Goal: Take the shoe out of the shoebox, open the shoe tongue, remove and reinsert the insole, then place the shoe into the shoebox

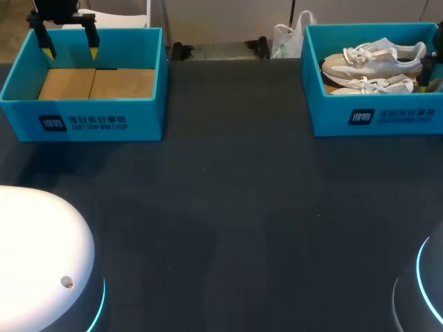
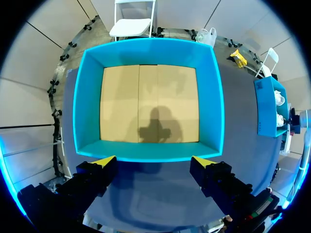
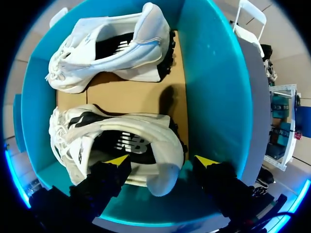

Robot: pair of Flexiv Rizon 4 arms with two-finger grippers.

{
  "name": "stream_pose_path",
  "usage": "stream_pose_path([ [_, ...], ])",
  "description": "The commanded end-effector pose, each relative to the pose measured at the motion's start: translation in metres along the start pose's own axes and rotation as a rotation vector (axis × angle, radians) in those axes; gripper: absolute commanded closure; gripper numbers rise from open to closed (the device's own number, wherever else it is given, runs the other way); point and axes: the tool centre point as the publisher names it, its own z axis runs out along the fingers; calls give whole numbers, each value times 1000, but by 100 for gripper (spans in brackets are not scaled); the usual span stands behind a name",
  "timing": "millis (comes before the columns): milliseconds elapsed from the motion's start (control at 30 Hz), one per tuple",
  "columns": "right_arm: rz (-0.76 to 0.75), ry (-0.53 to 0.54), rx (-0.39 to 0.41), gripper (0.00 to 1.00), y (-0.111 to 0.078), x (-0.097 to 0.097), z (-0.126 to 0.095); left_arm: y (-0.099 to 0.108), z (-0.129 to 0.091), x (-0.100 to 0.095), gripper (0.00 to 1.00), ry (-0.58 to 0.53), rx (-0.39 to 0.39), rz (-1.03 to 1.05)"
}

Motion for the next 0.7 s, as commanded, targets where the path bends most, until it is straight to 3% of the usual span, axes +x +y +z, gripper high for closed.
stream_pose_path([
  [33, 8, 9, 12, 14, 5, -6, 9, 0, 0, 0, 0, 0, 0, 0],
  [367, 29, 24, 30, 14, 5, -9, 21, 0, 0, 0, 0, 0, 0, 0],
  [600, 41, 32, 34, 22, 2, -10, 26, 0, 0, 0, 0, 0, 0, 0],
  [700, 54, 32, 38, 16, 1, -13, 27, 0, 0, 0, 0, 0, 0, 0],
])
